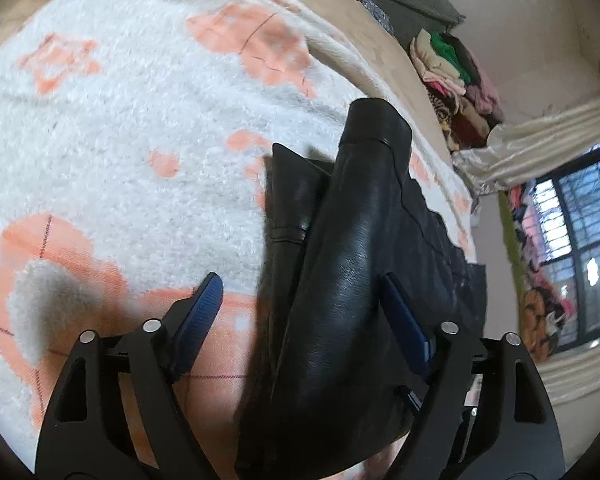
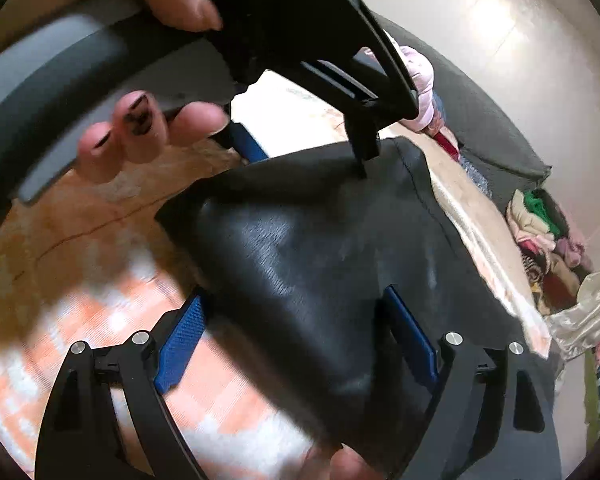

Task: Fold large clothes

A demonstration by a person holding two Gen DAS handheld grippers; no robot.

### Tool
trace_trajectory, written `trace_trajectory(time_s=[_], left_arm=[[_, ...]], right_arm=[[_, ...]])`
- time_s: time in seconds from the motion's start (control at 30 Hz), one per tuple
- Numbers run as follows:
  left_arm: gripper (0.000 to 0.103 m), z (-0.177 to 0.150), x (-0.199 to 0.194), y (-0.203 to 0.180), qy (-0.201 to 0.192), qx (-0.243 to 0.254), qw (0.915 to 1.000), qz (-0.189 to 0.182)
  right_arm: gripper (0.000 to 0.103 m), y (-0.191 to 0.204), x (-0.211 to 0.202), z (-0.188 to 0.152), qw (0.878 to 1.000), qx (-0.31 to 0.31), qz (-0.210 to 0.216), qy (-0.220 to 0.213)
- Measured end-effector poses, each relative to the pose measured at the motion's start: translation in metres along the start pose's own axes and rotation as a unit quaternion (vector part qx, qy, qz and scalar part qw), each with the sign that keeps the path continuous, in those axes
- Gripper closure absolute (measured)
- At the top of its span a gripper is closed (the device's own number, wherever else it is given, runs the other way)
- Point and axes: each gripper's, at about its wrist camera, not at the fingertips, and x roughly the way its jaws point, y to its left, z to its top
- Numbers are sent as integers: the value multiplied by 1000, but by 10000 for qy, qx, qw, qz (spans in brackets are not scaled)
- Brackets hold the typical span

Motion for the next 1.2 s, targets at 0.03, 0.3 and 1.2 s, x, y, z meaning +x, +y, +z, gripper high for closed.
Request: trace_trajectory(time_s=[0.03, 0.3, 1.2], left_arm=[[25, 0, 1, 1, 3, -32, 10000, -47], [17, 0, 0, 2, 70, -138, 9993, -341], [64, -67, -36, -194, -716, 1650, 9797, -883]], right_arm=[[21, 0, -1, 0, 10000, -65, -53, -49], [79, 18, -41, 0, 9931, -617, -592, -799], [88, -130, -156, -63, 9464, 2658, 27, -1837]])
